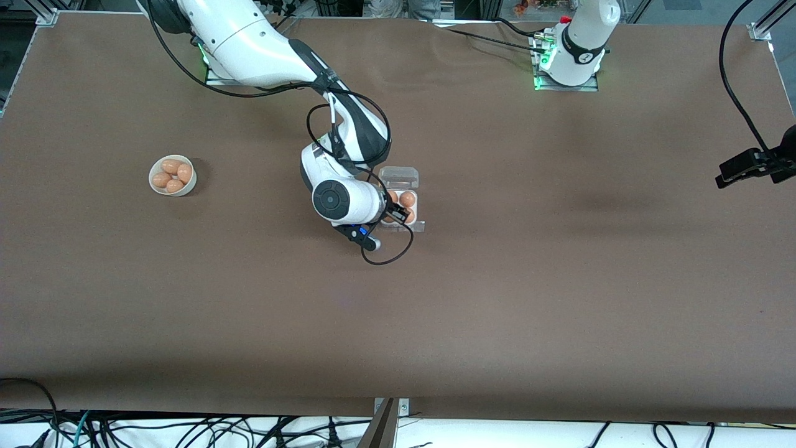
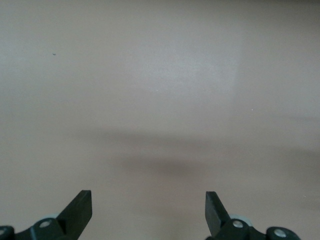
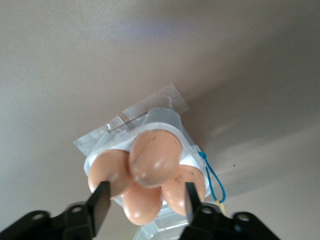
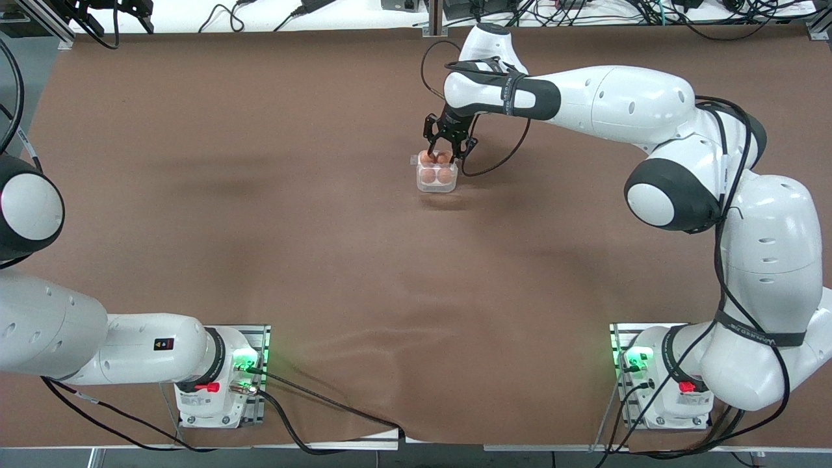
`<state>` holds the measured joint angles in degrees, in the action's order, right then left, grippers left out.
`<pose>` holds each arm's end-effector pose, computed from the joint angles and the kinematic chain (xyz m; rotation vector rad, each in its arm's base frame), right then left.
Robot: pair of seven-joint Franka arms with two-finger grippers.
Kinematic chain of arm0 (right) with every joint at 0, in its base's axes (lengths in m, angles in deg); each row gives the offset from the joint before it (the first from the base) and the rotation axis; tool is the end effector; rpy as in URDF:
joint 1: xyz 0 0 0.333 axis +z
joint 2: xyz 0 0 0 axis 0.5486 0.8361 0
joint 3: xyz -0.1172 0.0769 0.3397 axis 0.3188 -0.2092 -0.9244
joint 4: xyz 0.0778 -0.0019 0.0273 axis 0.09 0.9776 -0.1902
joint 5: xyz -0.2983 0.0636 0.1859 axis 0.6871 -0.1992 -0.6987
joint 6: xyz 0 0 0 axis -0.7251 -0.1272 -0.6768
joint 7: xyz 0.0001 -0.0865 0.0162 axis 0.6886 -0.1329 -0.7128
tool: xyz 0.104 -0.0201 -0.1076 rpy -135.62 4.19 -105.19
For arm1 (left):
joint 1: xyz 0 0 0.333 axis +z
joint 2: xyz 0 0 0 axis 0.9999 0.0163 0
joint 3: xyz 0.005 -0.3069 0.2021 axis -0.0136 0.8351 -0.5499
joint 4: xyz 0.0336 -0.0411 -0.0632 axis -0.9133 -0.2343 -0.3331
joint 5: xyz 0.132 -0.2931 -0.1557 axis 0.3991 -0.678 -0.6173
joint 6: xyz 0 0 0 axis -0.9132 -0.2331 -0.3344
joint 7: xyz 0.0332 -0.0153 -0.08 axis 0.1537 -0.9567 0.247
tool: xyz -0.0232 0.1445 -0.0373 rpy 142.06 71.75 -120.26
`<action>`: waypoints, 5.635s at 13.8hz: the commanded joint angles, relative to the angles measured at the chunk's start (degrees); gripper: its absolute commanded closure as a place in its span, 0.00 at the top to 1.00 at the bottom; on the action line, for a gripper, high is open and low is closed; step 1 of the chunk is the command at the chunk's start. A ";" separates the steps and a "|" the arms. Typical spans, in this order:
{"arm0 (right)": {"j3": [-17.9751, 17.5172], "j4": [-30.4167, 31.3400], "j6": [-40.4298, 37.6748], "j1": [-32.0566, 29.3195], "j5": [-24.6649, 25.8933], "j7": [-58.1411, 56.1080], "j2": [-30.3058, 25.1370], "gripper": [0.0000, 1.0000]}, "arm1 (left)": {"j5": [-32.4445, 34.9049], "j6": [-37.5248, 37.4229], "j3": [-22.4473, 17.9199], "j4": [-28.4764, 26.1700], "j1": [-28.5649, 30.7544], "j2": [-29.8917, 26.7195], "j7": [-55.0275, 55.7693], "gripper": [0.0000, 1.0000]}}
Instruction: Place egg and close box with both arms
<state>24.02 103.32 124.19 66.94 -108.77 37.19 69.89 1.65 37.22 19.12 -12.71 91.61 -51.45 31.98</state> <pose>0.5564 0.4800 0.2352 -2.7820 0.8195 0.5374 0.5488 0.0692 0.5942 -3.0991 -0.1931 0.0338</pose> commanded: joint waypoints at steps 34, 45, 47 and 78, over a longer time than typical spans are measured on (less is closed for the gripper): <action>11.52 18.86 -20.52 -27.96 23.57 -53.97 -47.83 1.00 | -18.89 -5.11 29.35 3.15 -14.67 29.61 28.47 0.06; 11.61 15.41 -26.09 -28.75 23.22 -53.54 -46.07 1.00 | -18.28 9.04 29.18 3.33 -26.89 34.44 47.04 0.06; 11.61 15.32 -26.44 -28.75 23.13 -53.62 -46.07 1.00 | -18.10 10.10 28.74 3.33 -28.03 35.59 48.09 0.05; 11.61 15.32 -26.44 -28.75 23.31 -53.62 -45.98 1.00 | 7.92 -0.88 18.45 25.65 -3.61 30.67 22.79 0.99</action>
<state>36.26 119.45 98.79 38.79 -85.96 -16.42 23.94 7.76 37.19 37.72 11.10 88.60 -21.13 55.12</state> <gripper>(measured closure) 0.000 0.004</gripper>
